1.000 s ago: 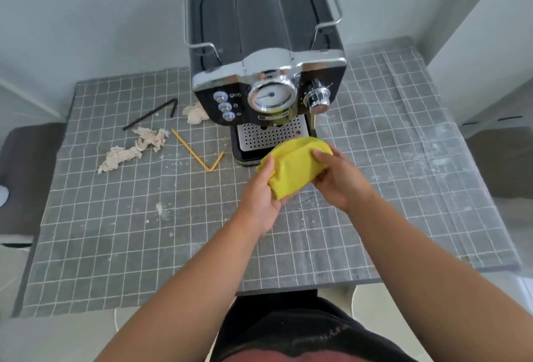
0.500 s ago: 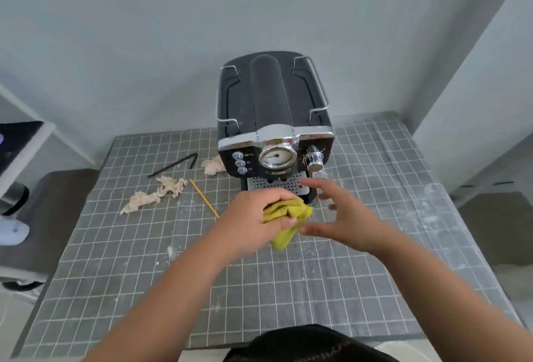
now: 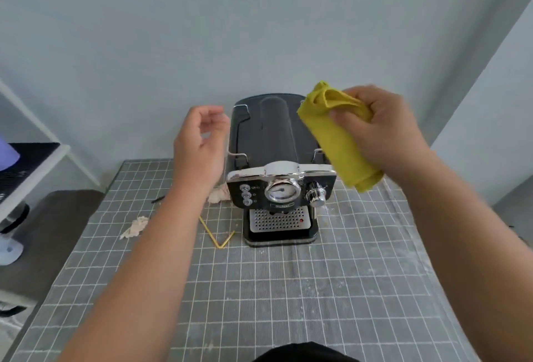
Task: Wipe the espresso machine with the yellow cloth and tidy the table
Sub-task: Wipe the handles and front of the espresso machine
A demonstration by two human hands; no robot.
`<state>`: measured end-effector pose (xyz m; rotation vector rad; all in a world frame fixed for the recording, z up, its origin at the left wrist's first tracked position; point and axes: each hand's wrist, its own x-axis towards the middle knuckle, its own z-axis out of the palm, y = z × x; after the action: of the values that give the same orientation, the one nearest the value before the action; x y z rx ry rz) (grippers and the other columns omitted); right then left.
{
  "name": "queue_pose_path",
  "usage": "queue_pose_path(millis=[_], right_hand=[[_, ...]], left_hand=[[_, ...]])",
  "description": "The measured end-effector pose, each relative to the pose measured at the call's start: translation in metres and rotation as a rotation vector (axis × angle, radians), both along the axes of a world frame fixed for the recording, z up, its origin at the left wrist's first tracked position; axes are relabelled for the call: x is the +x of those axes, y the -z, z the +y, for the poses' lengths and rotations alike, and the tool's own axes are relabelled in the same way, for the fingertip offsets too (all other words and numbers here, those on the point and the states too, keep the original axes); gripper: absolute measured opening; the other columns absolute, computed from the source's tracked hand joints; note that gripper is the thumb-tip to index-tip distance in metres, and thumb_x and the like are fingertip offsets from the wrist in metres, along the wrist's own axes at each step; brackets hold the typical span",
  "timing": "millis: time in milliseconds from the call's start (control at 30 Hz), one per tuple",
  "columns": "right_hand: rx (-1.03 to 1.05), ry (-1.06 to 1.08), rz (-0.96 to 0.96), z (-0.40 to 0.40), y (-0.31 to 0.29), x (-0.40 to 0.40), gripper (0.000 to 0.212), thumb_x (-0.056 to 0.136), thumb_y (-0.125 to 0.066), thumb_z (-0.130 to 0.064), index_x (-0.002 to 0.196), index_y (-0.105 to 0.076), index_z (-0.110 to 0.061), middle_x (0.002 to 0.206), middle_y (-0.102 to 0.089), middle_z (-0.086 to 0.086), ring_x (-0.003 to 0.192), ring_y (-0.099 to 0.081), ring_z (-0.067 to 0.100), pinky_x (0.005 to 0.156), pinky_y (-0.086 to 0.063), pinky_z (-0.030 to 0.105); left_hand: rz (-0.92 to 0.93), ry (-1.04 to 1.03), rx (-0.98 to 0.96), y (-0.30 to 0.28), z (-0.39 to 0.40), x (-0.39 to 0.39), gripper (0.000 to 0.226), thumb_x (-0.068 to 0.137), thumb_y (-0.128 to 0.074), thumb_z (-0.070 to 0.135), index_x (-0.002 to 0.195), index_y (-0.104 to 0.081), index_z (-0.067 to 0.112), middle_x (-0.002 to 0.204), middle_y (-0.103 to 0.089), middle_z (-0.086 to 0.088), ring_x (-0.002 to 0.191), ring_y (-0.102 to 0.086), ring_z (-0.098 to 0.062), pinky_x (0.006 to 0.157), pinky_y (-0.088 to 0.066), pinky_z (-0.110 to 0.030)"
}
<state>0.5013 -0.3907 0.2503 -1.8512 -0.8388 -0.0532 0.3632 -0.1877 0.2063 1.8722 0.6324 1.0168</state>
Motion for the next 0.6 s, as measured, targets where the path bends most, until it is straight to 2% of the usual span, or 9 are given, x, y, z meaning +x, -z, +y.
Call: queue_pose_path(millis=[33,67,133,233,333,467,600], right_hand=[[-0.066,0.007,-0.13,0.008,-0.008,0.007,0.016,0.087,-0.064,-0.024,0.091,-0.067,-0.039,0.094,-0.062,-0.011,0.082,-0.056,0.004,0.074,-0.046,0.013],[-0.132,-0.017,-0.264,0.02,-0.012,0.012,0.016,0.087,-0.064,-0.022,0.096,-0.07,-0.034,0.097,-0.062,-0.009,0.083,-0.056,0.004,0.074,-0.044,0.011],[-0.285,-0.152,-0.542,0.046,-0.01,0.017,0.023,0.085,-0.061,-0.015,0.103,-0.072,-0.025,0.104,-0.065,-0.004,0.087,-0.063,0.016,0.073,-0.05,0.026],[-0.559,-0.383,-0.819,0.081,0.007,0.014,0.035,0.085,-0.056,-0.011,0.113,-0.069,-0.027,0.114,-0.064,-0.003,0.098,-0.062,0.025,0.071,-0.053,0.038],[-0.77,-0.529,-0.855,0.095,0.026,0.009,0.041,0.09,-0.048,-0.011,0.124,-0.061,-0.032,0.124,-0.057,-0.006,0.107,-0.052,0.021,0.077,-0.051,0.039],[-0.813,-0.579,-0.795,0.101,0.037,0.015,0.044,0.091,-0.046,-0.008,0.126,-0.06,-0.03,0.127,-0.053,-0.006,0.105,-0.05,0.022,0.08,-0.049,0.041],[-0.816,-0.621,-0.749,0.116,0.038,0.017,0.051,0.085,-0.046,0.0,0.123,-0.063,-0.03,0.125,-0.053,-0.003,0.104,-0.05,0.023,0.082,-0.048,0.042]], left_hand=[[0.026,-0.026,-0.044,0.005,0.011,0.004,0.02,0.098,-0.053,0.028,0.114,-0.06,0.018,0.105,-0.062,0.016,0.091,-0.054,0.014,0.078,-0.038,-0.002],[0.049,-0.038,-0.092,0.01,0.02,0.007,0.024,0.1,-0.05,0.03,0.118,-0.059,0.017,0.113,-0.062,0.012,0.096,-0.053,0.012,0.08,-0.036,-0.002],[0.074,-0.04,-0.181,0.02,0.03,0.015,0.03,0.102,-0.043,0.032,0.124,-0.057,0.016,0.125,-0.059,0.007,0.109,-0.054,0.001,0.085,-0.034,-0.004],[0.086,-0.014,-0.288,0.029,0.028,0.023,0.04,0.104,-0.033,0.039,0.132,-0.054,0.019,0.138,-0.051,0.007,0.129,-0.044,-0.009,0.102,-0.031,-0.024],[0.112,0.011,-0.306,0.032,0.023,0.027,0.047,0.105,-0.024,0.043,0.138,-0.052,0.024,0.146,-0.044,0.008,0.132,-0.036,-0.005,0.104,-0.025,-0.025],[0.128,0.082,-0.289,0.039,0.025,0.032,0.048,0.105,-0.021,0.044,0.142,-0.048,0.027,0.149,-0.042,0.01,0.13,-0.034,0.0,0.104,-0.023,-0.021],[0.14,0.096,-0.255,0.051,0.026,0.042,0.049,0.104,-0.02,0.049,0.14,-0.048,0.033,0.151,-0.042,0.01,0.141,-0.032,-0.011,0.119,-0.022,-0.04]])
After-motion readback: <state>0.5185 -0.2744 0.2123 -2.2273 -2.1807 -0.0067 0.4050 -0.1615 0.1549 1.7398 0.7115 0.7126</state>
